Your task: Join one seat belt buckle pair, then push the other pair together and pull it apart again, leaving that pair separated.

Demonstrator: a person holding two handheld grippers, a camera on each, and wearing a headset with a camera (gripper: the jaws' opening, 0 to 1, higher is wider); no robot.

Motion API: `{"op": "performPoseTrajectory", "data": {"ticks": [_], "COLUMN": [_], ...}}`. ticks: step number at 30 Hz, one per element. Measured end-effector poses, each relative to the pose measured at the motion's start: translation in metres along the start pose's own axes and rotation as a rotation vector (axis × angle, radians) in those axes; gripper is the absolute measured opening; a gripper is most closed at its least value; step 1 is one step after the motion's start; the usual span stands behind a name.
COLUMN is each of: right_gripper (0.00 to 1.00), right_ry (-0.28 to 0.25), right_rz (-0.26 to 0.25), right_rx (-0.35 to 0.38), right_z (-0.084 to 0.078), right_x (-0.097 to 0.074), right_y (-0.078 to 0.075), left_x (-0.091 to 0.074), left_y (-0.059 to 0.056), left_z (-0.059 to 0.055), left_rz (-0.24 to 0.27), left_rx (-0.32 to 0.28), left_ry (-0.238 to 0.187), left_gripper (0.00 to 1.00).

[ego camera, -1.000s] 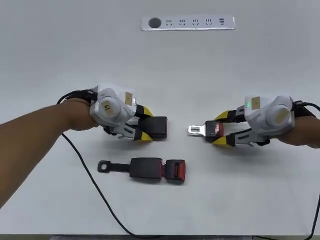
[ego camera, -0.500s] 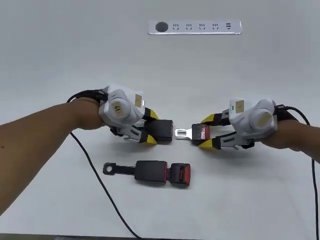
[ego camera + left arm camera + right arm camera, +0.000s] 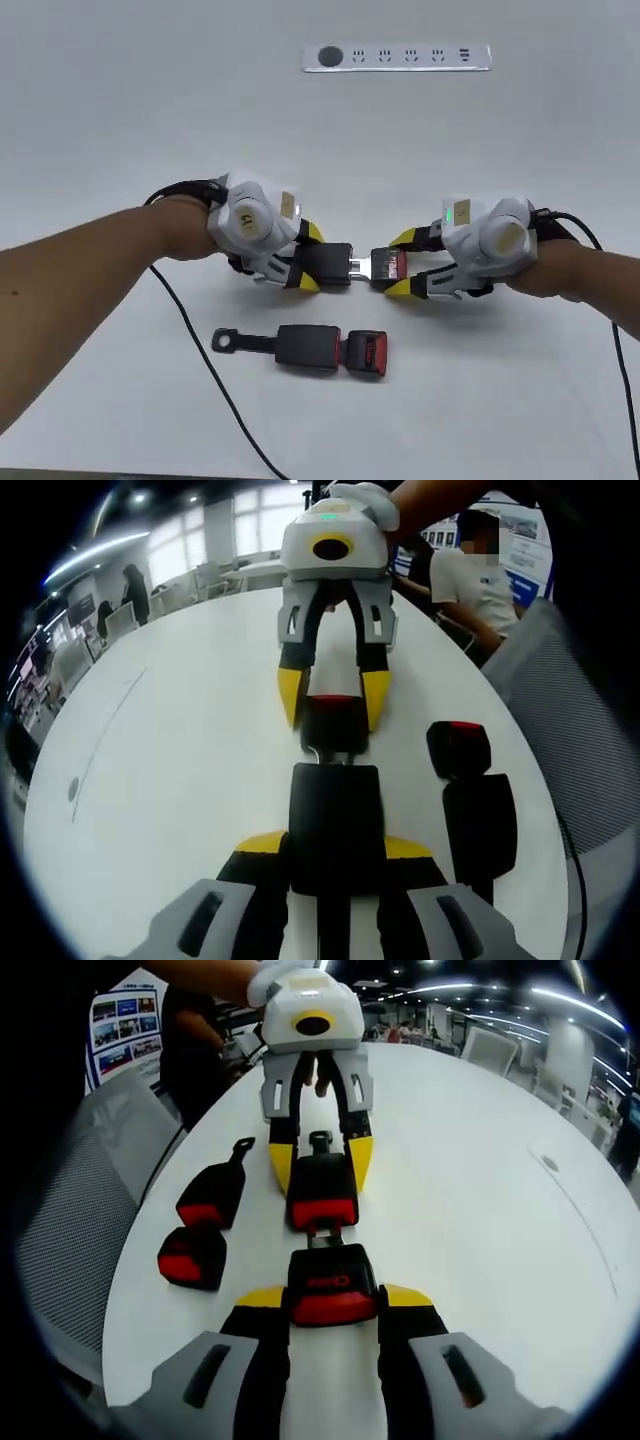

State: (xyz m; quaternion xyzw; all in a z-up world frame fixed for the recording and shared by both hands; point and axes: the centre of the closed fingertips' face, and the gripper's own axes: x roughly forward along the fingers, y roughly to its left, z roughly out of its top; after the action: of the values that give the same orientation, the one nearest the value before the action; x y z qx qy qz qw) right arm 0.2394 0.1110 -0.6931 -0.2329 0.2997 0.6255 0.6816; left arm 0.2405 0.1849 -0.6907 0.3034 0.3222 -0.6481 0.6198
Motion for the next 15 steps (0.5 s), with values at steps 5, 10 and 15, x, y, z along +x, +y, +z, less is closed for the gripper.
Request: {"op": "performPoseTrajectory", "data": {"ticks": [5, 10, 15], "right_gripper": [0.32, 0.32, 0.32], "right_ry": [0.001, 0.016, 0.025], "right_rz": [-0.002, -0.006, -0.013], "right_rx": [0.01, 0.006, 0.01], "right_z": [0.003, 0.006, 0.012], "right_x": [0.001, 0.006, 0.013], "right_y": [0.002, 0.003, 0.005], "left_x": [0.001, 0.002, 0.003], "left_y": [0.0, 0.0, 0.002], "left_z": [0.001, 0.001, 0.001], "left_rz": [-0.005, -0.015, -0.021], "left_rx": [0.004, 0.018, 0.013], "left_ry": [0.007, 0.024, 0.041], "left_gripper": [0.34, 0.34, 0.34]}}
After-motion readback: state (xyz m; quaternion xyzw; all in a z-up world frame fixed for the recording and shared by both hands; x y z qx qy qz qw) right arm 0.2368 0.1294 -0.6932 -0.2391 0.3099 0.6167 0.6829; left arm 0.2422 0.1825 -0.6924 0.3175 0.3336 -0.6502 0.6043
